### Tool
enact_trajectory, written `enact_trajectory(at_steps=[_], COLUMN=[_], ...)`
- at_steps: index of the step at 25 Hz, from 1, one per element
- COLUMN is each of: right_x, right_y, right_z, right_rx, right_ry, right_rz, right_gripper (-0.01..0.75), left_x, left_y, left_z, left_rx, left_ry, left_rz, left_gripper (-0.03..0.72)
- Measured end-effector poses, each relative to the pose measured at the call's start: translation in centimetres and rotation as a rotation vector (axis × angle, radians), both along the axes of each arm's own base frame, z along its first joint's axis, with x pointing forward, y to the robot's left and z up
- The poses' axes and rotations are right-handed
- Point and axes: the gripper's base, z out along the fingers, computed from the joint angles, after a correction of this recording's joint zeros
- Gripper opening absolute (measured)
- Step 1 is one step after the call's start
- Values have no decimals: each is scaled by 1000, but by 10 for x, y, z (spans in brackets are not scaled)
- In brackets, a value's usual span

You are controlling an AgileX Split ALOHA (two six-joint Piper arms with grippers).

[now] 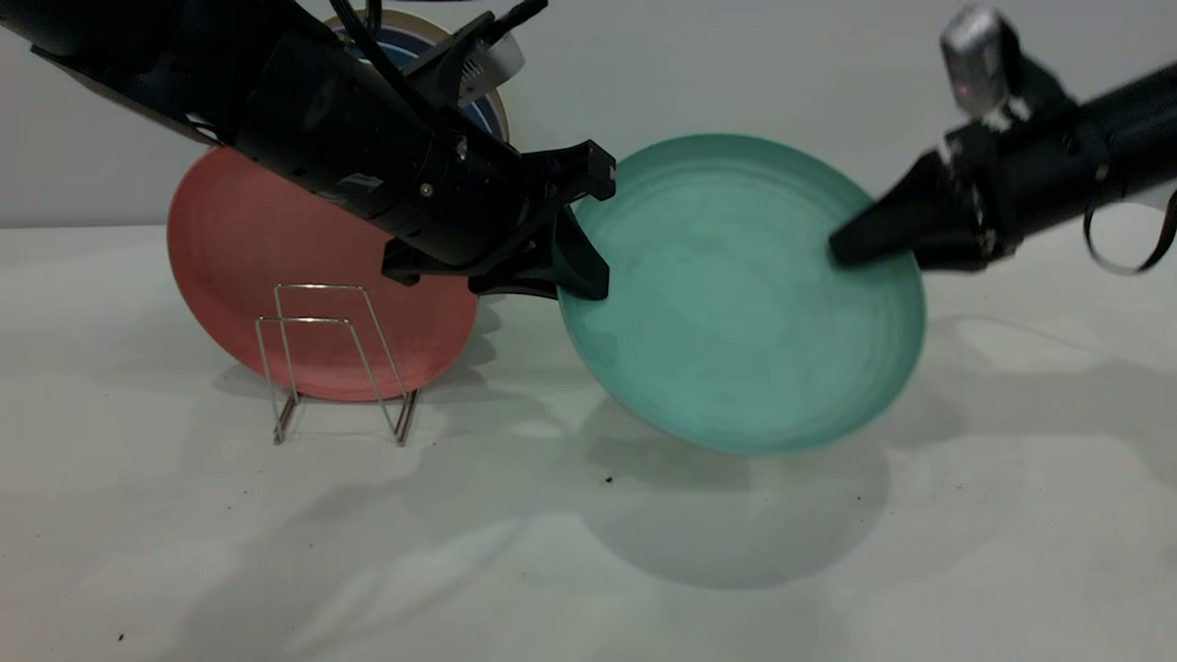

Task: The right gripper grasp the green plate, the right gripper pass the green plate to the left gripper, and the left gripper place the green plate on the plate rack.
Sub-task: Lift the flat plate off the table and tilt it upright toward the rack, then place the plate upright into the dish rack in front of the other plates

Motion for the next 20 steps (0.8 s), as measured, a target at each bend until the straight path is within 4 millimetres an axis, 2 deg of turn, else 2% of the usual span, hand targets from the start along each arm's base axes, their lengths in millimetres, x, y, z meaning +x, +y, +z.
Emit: enact_trajectory(at_steps=[2, 4, 7, 12, 17, 20], right_x=[2, 2, -1, -25, -65, -89], right_y=[-6, -17, -39, -54, -51, -48], right_z=[20, 44, 85, 159, 225, 254], right_rx=[-3, -6, -17, -104, -229, -283], right_ry=[-47, -86, -146, -222, -261, -266], right_rz=[-16, -50, -113, -145, -157, -194], right_gripper=[446, 520, 567, 549, 485, 458], left_x=[0, 0, 4, 11, 6, -1], left_y=[0, 1, 10, 45, 100, 134], left_z=[2, 7, 21, 56, 106, 130], left_rx=[6, 18, 25, 56, 204, 335], left_ry=[-13, -46, -100, -233, -419, -514], left_rz=[-15, -42, -56, -133, -262, -306], left_gripper=[38, 38, 38, 38, 38, 38])
